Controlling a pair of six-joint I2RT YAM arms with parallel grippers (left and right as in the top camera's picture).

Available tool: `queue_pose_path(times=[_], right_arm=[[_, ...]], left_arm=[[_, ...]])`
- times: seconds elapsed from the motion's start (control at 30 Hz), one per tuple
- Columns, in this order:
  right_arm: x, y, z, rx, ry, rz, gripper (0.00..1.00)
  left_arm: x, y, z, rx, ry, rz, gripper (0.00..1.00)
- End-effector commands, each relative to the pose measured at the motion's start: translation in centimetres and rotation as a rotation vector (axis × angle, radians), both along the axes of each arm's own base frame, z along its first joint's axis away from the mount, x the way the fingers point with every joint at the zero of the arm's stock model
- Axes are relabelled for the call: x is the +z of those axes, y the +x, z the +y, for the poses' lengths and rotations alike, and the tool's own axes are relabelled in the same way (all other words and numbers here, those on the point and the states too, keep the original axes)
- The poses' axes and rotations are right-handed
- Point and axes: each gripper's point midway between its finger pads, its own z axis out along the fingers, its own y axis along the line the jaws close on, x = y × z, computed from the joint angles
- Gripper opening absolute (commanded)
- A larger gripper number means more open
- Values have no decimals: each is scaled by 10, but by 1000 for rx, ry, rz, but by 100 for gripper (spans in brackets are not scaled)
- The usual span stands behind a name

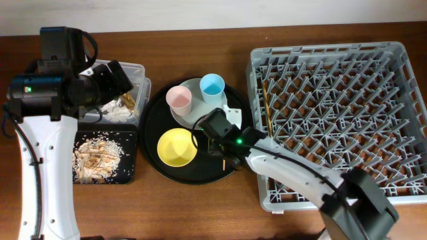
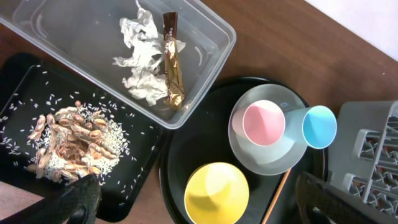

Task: Sort waste into correct bins and load items into the dishwasher rack
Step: 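Move the right gripper back to the tray toward the second chopstick, then grasp the second wooden chopstick with the right gripper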

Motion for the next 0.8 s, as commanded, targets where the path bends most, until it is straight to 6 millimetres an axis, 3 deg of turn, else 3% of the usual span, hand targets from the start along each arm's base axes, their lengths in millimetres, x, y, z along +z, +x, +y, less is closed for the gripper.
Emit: queue_pose_path(times=[0.0,0.1,0.27,0.47,0.57,0.7,0.77], right_arm=[[-34,2,-4,-22,-70,20,27],[-63,3,-8,-31,-125,45,27],[-72,2,-9,-30,-137,58,27],[-73,2,-8,-28,-137,62,4],[-50,9,-5,-32,-118,25,4],[23,16,-12,-7,-119,-89,4],[58,7,-21,21,-99,-124,4]], left_arm=[[4,-1,0,-15,5,-14,99],[5,-1,0,-15,5,-14,99],[5,-1,0,-15,5,-14,99],[4,-1,0,-15,5,-14,99],[5,-1,0,-15,5,-14,99],[5,-1,0,-15,5,-14,99],[5,-1,0,-15,5,-14,99]])
